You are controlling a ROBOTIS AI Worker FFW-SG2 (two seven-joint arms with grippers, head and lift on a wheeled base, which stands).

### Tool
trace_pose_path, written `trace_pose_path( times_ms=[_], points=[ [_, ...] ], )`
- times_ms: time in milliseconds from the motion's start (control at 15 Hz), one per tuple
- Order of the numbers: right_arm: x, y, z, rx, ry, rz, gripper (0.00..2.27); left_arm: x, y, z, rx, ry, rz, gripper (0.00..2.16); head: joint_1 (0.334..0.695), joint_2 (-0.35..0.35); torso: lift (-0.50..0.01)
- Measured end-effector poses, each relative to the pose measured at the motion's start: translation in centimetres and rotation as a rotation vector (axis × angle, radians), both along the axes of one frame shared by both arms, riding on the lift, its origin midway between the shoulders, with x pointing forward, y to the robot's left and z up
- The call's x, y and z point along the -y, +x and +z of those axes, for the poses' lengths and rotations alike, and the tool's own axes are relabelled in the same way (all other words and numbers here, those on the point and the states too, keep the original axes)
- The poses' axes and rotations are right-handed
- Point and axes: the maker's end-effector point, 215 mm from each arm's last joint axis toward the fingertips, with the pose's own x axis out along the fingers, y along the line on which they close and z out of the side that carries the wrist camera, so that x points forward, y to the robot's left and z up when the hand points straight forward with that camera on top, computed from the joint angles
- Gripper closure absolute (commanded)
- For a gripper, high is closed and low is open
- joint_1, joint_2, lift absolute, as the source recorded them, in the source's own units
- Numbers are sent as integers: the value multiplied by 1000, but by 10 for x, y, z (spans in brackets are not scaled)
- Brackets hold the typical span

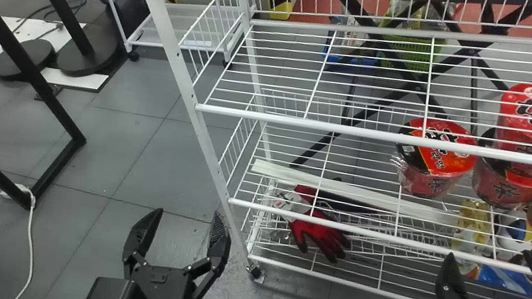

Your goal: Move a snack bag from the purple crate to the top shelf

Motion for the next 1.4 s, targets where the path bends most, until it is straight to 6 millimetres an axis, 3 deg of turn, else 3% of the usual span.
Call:
trace_pose_path(
  times_ms=[1400],
  points=[
    [6,2,-10,-37,-2,-18,120,0,0,-2,-2,-1,1,83,695,268,-451]
  ],
)
